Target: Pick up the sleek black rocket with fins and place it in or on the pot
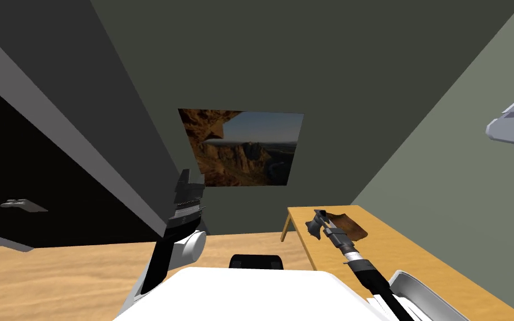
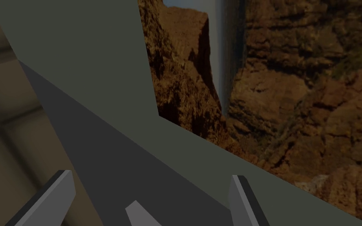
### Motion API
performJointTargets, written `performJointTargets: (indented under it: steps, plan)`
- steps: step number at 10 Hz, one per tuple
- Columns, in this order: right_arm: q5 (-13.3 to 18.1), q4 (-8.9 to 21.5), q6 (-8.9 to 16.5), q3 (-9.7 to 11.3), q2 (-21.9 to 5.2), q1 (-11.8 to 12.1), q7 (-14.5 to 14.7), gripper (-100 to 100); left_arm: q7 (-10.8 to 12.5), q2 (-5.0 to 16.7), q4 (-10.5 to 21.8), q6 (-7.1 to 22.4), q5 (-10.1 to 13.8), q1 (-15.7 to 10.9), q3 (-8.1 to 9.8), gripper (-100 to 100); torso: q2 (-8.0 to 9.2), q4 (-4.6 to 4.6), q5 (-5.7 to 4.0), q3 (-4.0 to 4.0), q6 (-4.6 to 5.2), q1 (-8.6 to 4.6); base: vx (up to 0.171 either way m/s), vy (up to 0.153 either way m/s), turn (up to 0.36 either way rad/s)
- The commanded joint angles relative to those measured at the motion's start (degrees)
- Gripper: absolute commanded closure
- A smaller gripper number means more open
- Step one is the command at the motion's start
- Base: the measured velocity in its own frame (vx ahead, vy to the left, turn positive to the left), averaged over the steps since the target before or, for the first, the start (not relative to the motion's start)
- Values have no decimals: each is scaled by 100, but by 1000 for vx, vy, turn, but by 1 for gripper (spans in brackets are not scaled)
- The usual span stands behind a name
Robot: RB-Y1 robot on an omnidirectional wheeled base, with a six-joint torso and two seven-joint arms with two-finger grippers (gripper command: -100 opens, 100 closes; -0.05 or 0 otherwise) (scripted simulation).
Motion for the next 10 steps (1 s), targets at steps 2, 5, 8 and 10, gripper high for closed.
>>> performJointTargets:
  steps: [2,5,8,10]
  plan:
    - [446,-342,82,-251,210,117,-171,100,0,0,0,0,0,-1,-1,0,5,1,-1,3,-7,8,44,-15,-118]
    - [962,-656,171,-469,399,223,-314,100,0,0,0,0,0,-1,-1,0,8,4,4,5,-6,12,51,-18,-148]
    - [1476,-999,261,-687,588,329,-456,100,0,0,0,0,0,-1,-1,0,11,8,10,9,-9,17,53,-13,-153]
    - [1821,-1131,261,-687,588,329,-456,100,0,0,0,0,0,-1,0,0,6,8,15,7,-1,17,47,-12,-66]
